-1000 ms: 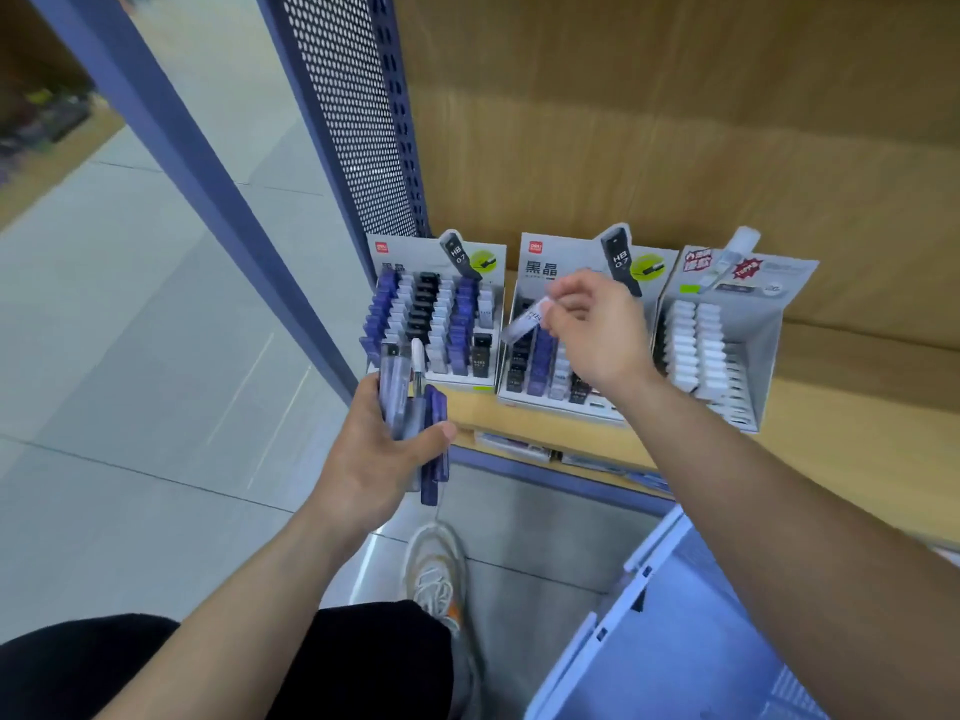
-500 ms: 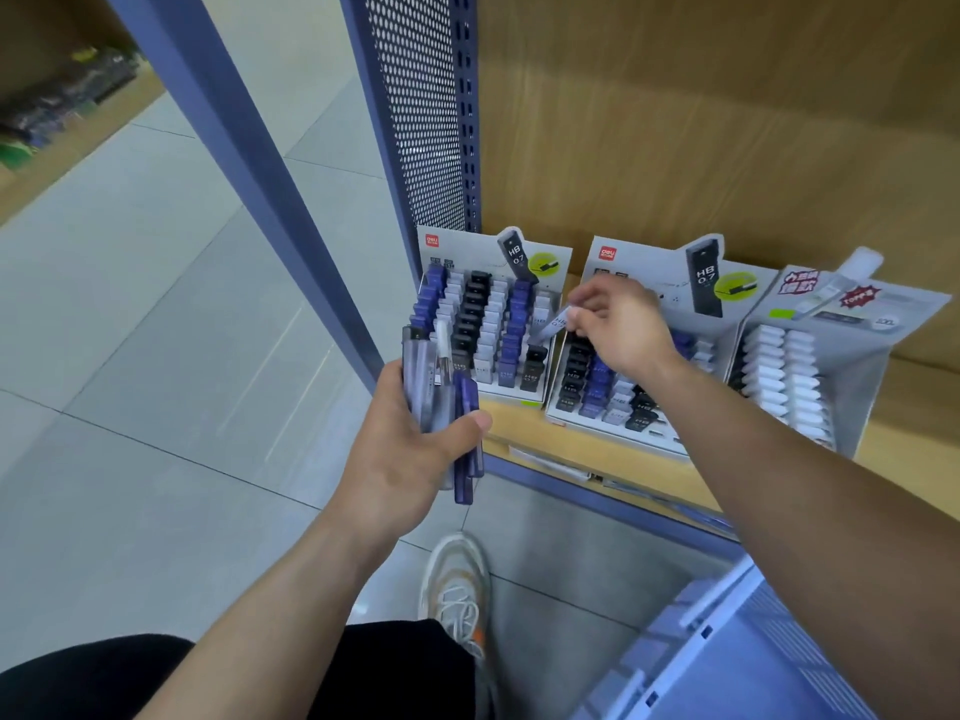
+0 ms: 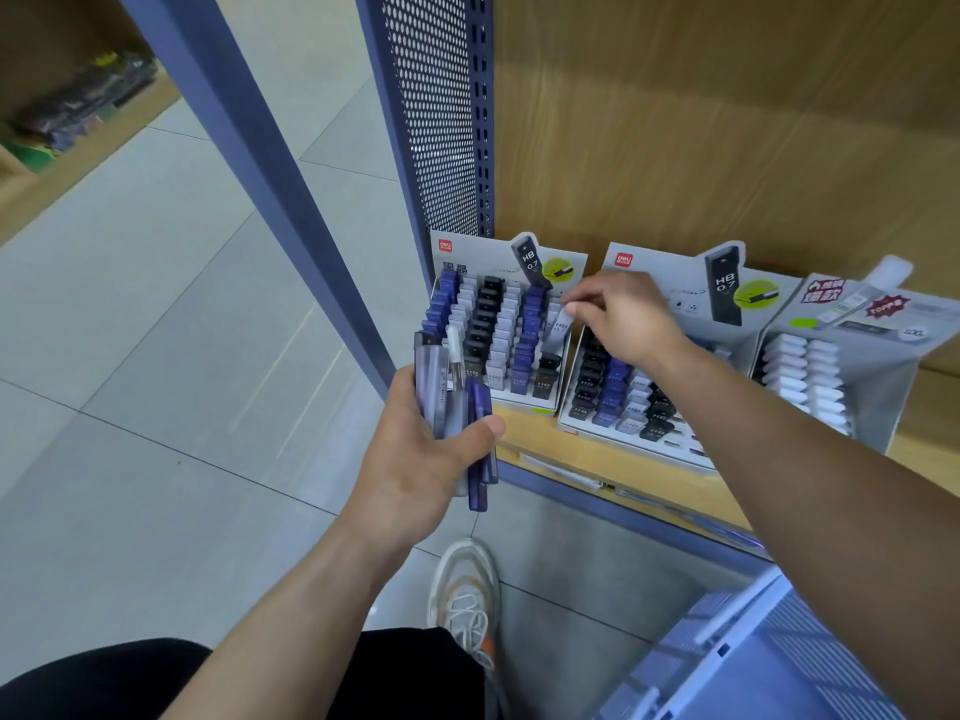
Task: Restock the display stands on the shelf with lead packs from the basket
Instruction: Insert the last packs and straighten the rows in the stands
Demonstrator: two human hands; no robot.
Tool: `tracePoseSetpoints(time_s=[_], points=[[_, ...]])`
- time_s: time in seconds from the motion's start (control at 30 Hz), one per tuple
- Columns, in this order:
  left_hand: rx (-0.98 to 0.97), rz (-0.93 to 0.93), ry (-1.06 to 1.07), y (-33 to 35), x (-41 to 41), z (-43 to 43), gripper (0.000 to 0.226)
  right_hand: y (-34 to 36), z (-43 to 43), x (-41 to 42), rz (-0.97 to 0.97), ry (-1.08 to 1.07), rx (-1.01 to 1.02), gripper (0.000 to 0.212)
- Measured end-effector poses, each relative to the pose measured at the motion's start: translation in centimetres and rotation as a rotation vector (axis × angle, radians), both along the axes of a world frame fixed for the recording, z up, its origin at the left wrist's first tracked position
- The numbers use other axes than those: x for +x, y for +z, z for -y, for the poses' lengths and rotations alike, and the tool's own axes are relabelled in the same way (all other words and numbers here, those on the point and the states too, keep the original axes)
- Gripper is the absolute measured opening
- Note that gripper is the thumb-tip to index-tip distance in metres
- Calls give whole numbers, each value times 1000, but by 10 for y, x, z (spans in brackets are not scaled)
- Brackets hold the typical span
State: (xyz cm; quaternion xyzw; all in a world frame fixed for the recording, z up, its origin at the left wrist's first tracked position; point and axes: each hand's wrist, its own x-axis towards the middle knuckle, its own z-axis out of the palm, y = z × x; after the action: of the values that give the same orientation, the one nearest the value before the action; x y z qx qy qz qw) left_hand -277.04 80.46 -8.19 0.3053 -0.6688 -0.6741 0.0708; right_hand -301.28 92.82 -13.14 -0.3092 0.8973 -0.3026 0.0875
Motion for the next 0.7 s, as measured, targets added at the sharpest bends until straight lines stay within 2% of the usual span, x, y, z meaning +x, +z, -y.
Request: tracePoseSetpoints(time_s=[0.1, 0.33, 0.43, 0.5, 0.57, 0.63, 0.7], points=[[4, 1, -1, 1, -1, 0, 37, -1, 4, 0, 95, -40, -28, 2], [13, -16, -13, -2, -4, -1, 37, -8, 9, 5, 100, -8, 10, 6], [40, -40, -24, -1, -5, -3, 38, 13, -2, 24, 78, -121, -161, 12], [59, -55, -34, 1, -8, -5, 39, 35, -13, 52, 247, -127, -349, 13], [88, -66, -41, 2, -11, -8, 41, 54, -24, 87, 536, -35, -468, 11], [114, -75, -47, 2, -13, -12, 44, 64, -35, 118, 705, 76, -480, 18], [145, -90, -59, 5, -15, -16, 52, 67, -43, 137, 792, 118, -489, 33]])
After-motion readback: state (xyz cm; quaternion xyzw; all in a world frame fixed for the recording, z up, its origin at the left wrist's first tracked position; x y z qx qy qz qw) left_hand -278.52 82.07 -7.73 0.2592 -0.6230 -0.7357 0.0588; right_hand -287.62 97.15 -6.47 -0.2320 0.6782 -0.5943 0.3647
